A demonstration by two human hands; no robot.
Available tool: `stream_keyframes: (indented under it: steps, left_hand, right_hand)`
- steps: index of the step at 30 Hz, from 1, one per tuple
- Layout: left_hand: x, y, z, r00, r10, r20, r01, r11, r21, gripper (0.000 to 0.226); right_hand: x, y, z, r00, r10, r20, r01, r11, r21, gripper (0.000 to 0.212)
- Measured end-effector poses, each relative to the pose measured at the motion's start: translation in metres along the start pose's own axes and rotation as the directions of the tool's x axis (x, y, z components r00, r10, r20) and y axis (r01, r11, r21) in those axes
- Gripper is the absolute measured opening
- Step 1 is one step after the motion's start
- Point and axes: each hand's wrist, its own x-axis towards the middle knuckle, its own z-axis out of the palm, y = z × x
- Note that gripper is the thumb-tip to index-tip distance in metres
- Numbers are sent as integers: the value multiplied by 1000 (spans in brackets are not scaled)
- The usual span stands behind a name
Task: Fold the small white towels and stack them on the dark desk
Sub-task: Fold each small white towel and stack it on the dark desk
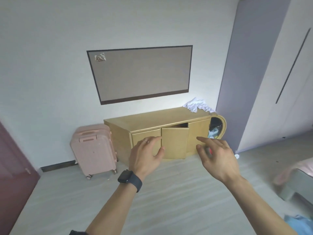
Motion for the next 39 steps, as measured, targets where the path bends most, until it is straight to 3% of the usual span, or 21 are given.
stream_keyframes:
  steps: [9,20,29,39]
  left_hand:
    - [169,-36,95,996,43,75,-43,999,1,40]
    - [374,-61,232,992,7,123,-9,1000,19,41]
    - [506,-79,336,980,-91,179,93,996,-3,41]
    - [654,-127,495,926,-135,353,155,987,-28,44]
  right_hand:
    - [150,70,72,998,55,-25,-57,995,-85,30]
    - [348,193,165,998,67,7,-67,997,26,30]
    - [493,290,228,992,82,99,-86,995,42,30]
    - [624,395,327,943,226,245,-242,969,37,34]
